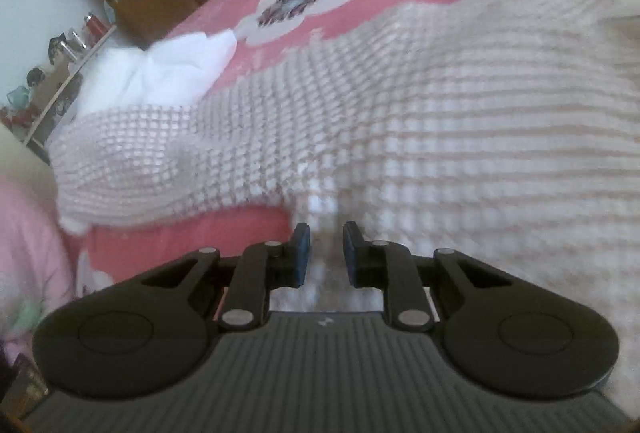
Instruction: Fold clothes
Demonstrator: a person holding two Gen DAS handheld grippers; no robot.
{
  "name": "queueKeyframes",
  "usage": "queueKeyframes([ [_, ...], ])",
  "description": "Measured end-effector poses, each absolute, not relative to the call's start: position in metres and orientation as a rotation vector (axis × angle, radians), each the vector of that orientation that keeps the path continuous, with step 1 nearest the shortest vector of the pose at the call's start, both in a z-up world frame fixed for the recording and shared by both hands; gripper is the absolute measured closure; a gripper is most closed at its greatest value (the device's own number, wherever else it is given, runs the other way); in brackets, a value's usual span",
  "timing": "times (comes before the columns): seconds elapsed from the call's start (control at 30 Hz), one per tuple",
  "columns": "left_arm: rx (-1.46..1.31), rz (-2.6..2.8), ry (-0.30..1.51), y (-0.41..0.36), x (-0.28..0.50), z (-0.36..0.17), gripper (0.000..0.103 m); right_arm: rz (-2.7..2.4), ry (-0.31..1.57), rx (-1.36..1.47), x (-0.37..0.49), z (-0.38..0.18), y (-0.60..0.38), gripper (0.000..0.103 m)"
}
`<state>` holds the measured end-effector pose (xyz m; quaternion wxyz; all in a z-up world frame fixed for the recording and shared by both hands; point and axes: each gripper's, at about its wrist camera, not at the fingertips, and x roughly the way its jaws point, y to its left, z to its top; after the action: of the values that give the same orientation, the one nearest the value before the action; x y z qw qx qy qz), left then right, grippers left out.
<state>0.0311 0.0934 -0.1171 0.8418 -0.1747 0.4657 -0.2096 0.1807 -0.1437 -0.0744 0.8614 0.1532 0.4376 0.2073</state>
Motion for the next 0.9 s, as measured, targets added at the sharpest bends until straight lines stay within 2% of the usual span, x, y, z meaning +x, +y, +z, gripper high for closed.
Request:
queueKeyframes([
  [0.13, -0.367, -0.504, 1.061, 0.096, 0.016, -0.119, 0.07, 0.447, 0.911, 0.359, 0.119, -0.042, -0.194, 0.085],
  [0.23, -0.331, -0.528, 1.108, 0.089, 0.003, -0.12, 0.071, 0.461, 0.973, 0.348, 0.074, -0.042, -0.209, 0.085],
  [0.4, -0.231, -0.487, 1.143, 0.067, -0.008, -0.123, 0.073, 0.385, 1.088, 0.237, 0.026, -0.108, -0.207, 0.088],
  [0.5, -0.198, -0.442, 1.178, 0.061, -0.006, -0.118, 0.089, 0.367, 1.049, 0.298, 0.019, -0.108, -0.214, 0.088],
  [0.6, -0.235, -0.432, 1.229, 0.069, -0.011, -0.117, 0.09, 0.36, 1.026, 0.244, 0.014, -0.081, -0.213, 0.085],
  [0.67, -0.251, -0.46, 1.267, 0.072, -0.016, -0.121, 0.085, 0.403, 0.992, 0.233, 0.003, -0.062, -0.214, 0.085],
  [0.73, -0.272, -0.483, 1.292, 0.072, -0.021, -0.126, 0.069, 0.398, 1.012, 0.238, -0.003, -0.069, -0.215, 0.085],
  [0.77, -0.278, -0.491, 1.295, 0.071, -0.023, -0.128, 0.067, 0.387, 1.032, 0.244, -0.005, -0.078, -0.216, 0.084],
  [0.83, -0.215, -0.505, 1.283, 0.062, -0.03, -0.127, 0.071, 0.356, 1.084, 0.27, -0.009, -0.098, -0.22, 0.085],
  [0.87, -0.168, -0.505, 1.282, 0.057, -0.033, -0.126, 0.077, 0.336, 1.101, 0.32, -0.011, -0.109, -0.227, 0.086],
  [0.9, -0.133, -0.503, 1.292, 0.055, -0.036, -0.125, 0.095, 0.329, 1.097, 0.377, -0.011, -0.108, -0.232, 0.086],
])
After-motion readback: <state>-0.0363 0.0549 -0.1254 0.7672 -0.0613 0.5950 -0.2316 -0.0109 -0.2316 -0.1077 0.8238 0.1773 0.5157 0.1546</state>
